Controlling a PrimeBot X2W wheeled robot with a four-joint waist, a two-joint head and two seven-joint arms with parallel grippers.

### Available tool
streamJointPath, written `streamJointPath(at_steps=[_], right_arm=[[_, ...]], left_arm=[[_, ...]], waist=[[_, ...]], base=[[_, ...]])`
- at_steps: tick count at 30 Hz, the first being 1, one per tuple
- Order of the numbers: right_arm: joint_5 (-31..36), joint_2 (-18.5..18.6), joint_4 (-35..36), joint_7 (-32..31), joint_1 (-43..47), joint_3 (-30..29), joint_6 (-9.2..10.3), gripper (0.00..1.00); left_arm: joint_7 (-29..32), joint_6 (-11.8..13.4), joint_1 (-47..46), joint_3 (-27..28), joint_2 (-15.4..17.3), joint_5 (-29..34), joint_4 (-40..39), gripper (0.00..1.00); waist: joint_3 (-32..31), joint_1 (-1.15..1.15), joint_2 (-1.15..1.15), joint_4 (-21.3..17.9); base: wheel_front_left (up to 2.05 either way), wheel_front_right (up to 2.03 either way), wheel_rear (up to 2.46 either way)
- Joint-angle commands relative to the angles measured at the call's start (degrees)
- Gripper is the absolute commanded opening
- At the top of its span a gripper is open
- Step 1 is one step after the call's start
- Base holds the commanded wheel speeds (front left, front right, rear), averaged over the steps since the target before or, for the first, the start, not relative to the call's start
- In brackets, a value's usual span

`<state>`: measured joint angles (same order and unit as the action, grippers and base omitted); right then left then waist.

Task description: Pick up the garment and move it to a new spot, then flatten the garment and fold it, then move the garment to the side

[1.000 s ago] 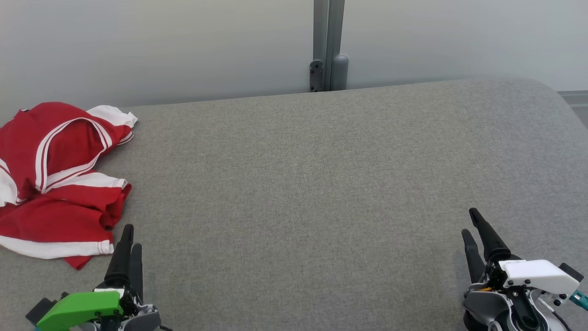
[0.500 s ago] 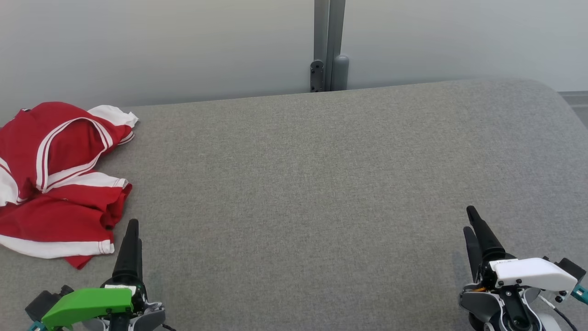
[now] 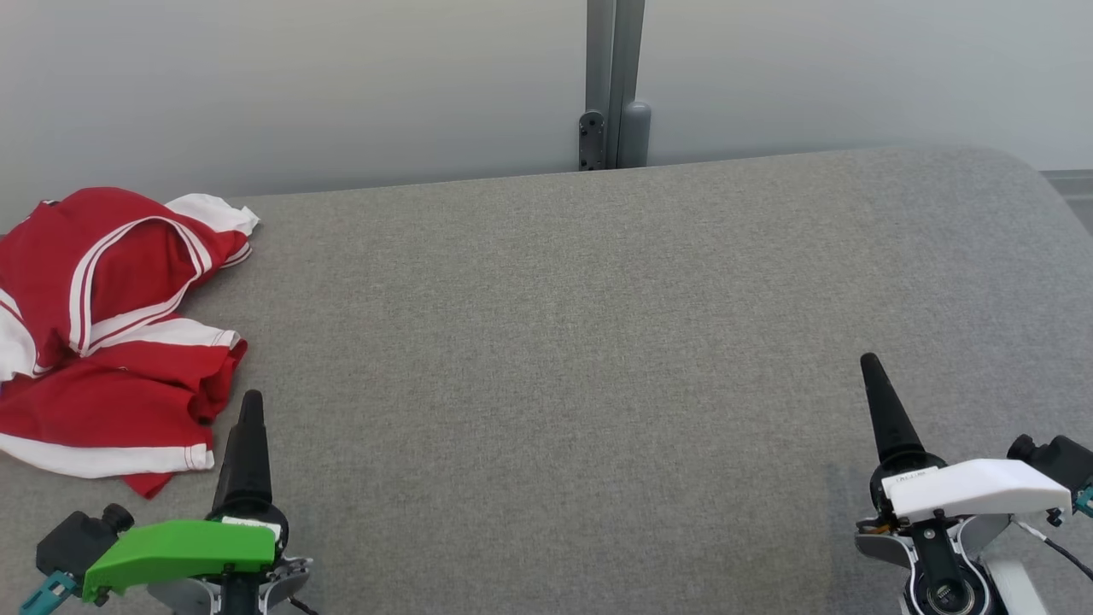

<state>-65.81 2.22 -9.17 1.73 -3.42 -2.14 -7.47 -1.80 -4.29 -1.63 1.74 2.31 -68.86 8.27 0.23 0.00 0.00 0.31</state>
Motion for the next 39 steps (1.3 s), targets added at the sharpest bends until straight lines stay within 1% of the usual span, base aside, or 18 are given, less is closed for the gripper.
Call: streamJointPath(at_steps=[1, 8, 14, 19, 27, 39], right_arm=[[2.9, 0.4, 1.6, 0.7, 0.0, 0.4, -0.01, 1.0], [10.3, 0.5, 2.7, 2.1, 0.6, 1.1, -0.01, 1.0], [15.7, 0.5, 3.5, 3.2, 1.2, 1.7, -0.02, 1.0], [20.0, 0.5, 3.9, 4.2, 1.5, 2.5, -0.02, 1.0], [26.1, 0.6, 4.4, 5.4, 2.2, 3.7, -0.02, 1.0], [33.0, 0.6, 5.0, 7.3, 2.9, 5.1, -0.02, 1.0]], left_arm=[[-0.6, 0.4, 0.0, -0.1, 0.4, 2.9, -1.4, 1.0], [-2.0, 1.2, 0.8, -0.6, 0.4, 11.4, -2.8, 1.0], [-3.1, 1.5, 1.8, -1.4, 0.5, 16.4, -3.3, 1.0], [-4.0, 1.7, 2.6, -2.6, 0.5, 22.4, -3.1, 1.0], [-5.4, 2.5, 3.7, -3.4, 0.5, 28.2, -2.6, 1.0], [-7.2, 2.9, 4.7, -4.6, 0.6, 36.3, -2.8, 1.0]], waist=[[0.0, 0.0, 0.0, 0.0], [0.0, 0.0, 0.0, 0.1], [-0.1, 0.0, 0.0, 0.1], [-0.2, 0.0, 0.0, 0.2], [-0.4, 0.0, 0.0, 0.3], [-0.8, 0.0, 0.0, 0.7]], base=[[0.0, 0.0, 0.0], [0.0, 0.0, 0.0], [0.0, 0.0, 0.0], [0.0, 0.0, 0.0], [0.0, 0.0, 0.0], [0.0, 0.0, 0.0]])
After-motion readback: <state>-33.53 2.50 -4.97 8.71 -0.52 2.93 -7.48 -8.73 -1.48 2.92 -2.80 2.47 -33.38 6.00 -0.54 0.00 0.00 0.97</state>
